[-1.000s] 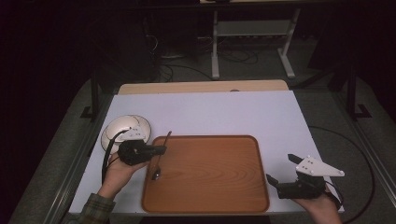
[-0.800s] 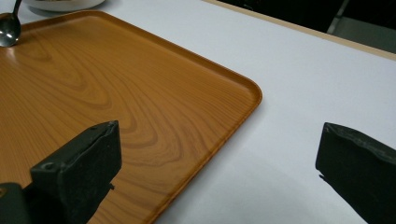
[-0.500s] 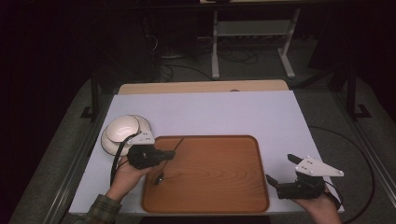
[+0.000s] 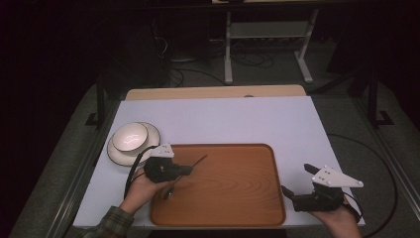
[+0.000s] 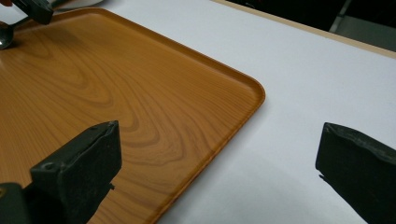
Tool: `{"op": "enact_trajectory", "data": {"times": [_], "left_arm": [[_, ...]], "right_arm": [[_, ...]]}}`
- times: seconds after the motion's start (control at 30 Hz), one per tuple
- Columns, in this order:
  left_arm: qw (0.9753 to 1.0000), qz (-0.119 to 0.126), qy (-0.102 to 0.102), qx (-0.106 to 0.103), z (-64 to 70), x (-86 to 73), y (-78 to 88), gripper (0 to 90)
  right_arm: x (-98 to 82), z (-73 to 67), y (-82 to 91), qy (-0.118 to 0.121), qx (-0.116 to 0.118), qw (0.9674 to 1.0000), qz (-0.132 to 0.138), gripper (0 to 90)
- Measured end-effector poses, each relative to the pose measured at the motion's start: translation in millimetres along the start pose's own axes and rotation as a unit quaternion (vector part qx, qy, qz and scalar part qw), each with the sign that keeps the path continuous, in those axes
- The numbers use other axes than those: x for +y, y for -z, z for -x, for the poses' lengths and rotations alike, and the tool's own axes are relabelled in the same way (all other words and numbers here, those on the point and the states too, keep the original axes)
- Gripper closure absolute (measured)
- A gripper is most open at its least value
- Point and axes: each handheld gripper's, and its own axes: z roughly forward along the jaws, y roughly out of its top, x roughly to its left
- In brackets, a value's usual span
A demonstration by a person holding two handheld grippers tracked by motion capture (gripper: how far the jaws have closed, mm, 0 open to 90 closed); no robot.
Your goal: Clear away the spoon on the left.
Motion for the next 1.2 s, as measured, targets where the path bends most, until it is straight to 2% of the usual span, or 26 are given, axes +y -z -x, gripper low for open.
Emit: {"op": "enact_trajectory", "data": {"times": [0.17, 0.4, 0.47, 0.53, 0.77, 0.97, 1.2], "left_arm": [[0.9997, -0.023, -0.008, -0.002, 0.4, -0.9, -8.2, 88.3], [0.9981, -0.057, -0.024, -0.001, 3.1, -1.9, -18.1, 88.0], [0.9977, -0.063, -0.026, 0.003, 3.2, -2.1, -19.6, 87.8], [0.9974, -0.067, -0.025, 0.003, 2.1, -2.4, -20.5, 87.8], [0.9959, -0.087, -0.025, 0.01, 0.1, -4.3, -25.3, 87.6], [0.9961, -0.085, -0.023, 0.01, -1.4, -4.5, -24.7, 85.8], [0.9964, -0.082, -0.015, 0.015, -4.3, -5.7, -22.1, 78.3]], "right_arm": [[0.0, 0.0, -0.2, 0.0, 0.0, 1.0, 0.0, 0.0], [0.0, -0.3, -0.3, 0.0, 0.001, 1.0, -0.001, 0.0], [0.0, -0.3, -0.3, 0.0, 0.001, 1.0, -0.001, 0.0], [-0.1, -0.4, 0.2, 0.002, 0.002, 1.0, 0.0, 5.4], [-0.1, -0.8, -0.2, 0.006, 0.004, 1.0, 0.0, 5.7], [-0.2, -0.7, -0.5, 0.006, 0.005, 1.0, 0.0, 5.7], [-0.2, -0.5, -0.1, 0.005, 0.005, 1.0, 0.0, 5.8]]}}
